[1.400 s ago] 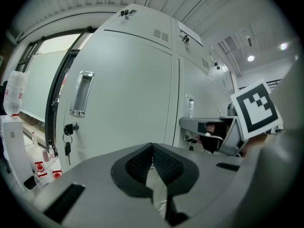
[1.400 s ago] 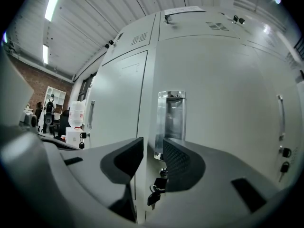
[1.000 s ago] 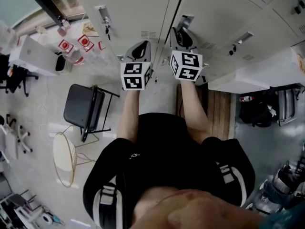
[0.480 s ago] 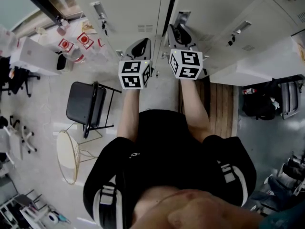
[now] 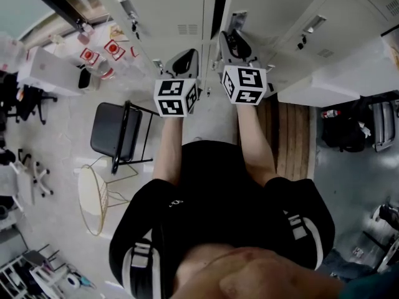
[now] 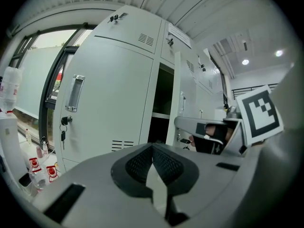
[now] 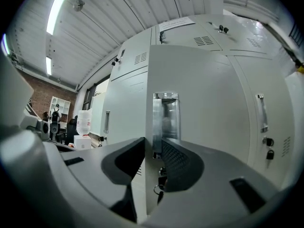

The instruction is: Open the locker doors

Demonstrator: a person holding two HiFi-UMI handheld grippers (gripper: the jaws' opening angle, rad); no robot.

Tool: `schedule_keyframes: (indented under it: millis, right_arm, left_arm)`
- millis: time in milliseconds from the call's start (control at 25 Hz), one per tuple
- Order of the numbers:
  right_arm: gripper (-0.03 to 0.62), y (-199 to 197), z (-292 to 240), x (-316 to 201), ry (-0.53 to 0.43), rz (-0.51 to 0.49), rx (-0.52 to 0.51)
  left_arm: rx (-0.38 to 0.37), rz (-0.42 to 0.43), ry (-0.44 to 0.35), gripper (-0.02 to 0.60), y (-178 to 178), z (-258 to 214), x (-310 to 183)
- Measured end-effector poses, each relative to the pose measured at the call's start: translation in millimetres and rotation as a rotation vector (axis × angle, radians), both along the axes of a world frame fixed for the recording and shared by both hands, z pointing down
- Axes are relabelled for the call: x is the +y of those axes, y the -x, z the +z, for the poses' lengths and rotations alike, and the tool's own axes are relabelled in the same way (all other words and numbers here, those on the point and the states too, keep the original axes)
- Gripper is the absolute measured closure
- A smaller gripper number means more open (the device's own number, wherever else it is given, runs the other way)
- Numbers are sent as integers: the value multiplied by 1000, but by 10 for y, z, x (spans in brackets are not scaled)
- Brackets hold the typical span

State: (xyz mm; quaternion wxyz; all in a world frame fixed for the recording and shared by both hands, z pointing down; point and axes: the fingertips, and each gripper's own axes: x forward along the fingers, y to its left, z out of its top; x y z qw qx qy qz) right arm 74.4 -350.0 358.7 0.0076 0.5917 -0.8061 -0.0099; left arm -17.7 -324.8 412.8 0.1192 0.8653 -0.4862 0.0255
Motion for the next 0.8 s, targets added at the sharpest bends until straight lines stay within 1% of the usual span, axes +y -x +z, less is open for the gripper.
schedule_keyframes:
  millis: [200,320,600,800]
  right_arm:
    - [470,-56,-4,156,-14,1,-16]
    - [457,-106,0,259,-12,7,-14]
    - [457,-202,7,441,-16,9,-13]
    - [457,-284,-2,609,-9,2,-11]
  left_arm:
    - [-5,-9,4,571,-4,5,89]
    - [-1,5,4,571,-97,6,160]
    - [6,37,4,571,-307,27,306]
    - [31,54,22,571,-438,64,412]
